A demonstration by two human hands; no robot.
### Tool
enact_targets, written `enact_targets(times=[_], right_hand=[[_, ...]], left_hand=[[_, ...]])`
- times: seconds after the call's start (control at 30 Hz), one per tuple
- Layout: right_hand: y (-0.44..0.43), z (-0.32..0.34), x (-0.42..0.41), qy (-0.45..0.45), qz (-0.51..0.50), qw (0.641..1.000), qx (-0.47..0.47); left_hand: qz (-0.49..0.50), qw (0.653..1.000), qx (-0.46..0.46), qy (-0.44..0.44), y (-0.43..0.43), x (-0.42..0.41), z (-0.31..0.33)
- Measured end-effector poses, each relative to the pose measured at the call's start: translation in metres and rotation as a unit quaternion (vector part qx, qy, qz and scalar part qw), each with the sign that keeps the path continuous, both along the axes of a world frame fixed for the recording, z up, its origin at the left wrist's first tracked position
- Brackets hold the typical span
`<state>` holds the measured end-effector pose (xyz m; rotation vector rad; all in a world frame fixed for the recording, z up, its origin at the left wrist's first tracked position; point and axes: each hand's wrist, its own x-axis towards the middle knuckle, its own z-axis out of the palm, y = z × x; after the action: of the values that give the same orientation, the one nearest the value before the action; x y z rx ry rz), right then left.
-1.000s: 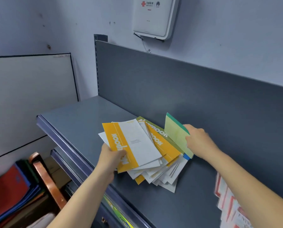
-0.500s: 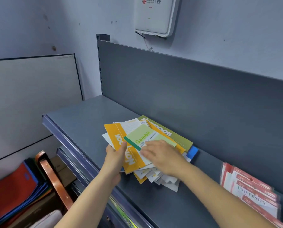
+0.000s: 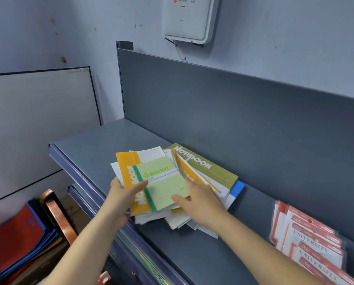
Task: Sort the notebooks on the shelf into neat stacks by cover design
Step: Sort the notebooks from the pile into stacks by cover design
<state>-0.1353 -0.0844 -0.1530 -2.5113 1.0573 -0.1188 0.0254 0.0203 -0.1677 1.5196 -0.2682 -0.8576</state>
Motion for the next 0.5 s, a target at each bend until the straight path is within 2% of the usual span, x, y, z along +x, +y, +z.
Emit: enact_targets(times=[0.17, 0.37, 0.5], right_hand=[[0.019, -0.001, -0.005, 0.006, 0.079, 0.995, 0.053], [-0.029, 0.000, -0.011, 0.014, -0.080, 0.995, 0.055], [-0.023, 0.001, 0.004, -0.015, -0.115, 0.992, 0.048]], left_hand=[[-0.033, 0.998, 0.029, -0.052, 0.031, 0.031, 0.006], [0.024, 0.996, 0.027, -0.078, 0.051, 0.048, 0.011], [0.010, 0.997, 0.042, -0.059, 0.049, 0.042, 0.014]])
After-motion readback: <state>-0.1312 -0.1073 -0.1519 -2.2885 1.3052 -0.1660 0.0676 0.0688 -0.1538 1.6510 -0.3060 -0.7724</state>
